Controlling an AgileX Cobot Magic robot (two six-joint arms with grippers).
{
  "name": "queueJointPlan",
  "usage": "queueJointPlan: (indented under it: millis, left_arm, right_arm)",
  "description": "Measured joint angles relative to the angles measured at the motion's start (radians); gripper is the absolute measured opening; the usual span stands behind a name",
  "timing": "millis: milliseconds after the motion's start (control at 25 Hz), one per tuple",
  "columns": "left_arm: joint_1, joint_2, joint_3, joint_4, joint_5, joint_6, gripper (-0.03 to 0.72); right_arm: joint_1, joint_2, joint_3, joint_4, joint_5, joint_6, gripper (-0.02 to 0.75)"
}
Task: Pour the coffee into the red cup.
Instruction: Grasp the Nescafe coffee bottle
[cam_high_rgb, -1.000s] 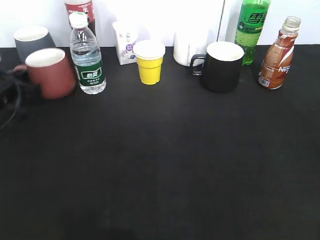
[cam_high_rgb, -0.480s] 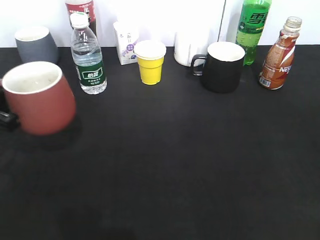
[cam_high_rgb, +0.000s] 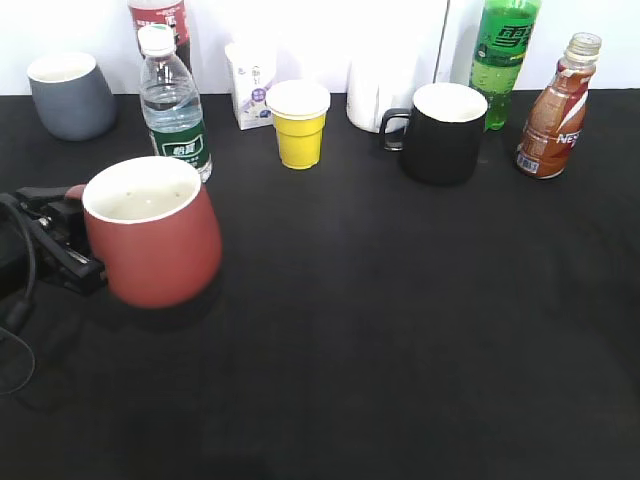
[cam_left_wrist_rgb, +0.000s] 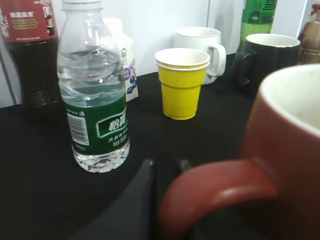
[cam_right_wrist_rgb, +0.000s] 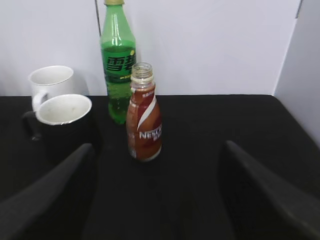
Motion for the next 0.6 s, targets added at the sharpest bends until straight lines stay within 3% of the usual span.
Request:
queueJointPlan:
  millis: [200, 320, 440, 600]
  left_arm:
    - [0.0, 0.0, -0.001, -0.001, 0.0, -0.001, 0.081]
    - [0.0, 0.004, -0.001, -0.001, 0.0, -0.003, 0.081]
    - [0.0, 0.004, -0.001, -0.001, 0.0, -0.003, 0.081]
    - [0.0, 0.004, -0.001, -0.001, 0.0, -0.004, 0.081]
  right_arm:
    - [0.0, 0.551, 0.001, -0.007, -0.647, 0.0, 0.589]
    - [0.0, 0.879, 0.002, -0.023, -0.955, 0.019, 0.592]
    - [0.0, 1.114, -0.073, -0.096, -1.049, 0.041, 0.667]
    - [0.0, 1.293, -0.226, -0.103, -1.071, 0.043, 0.673]
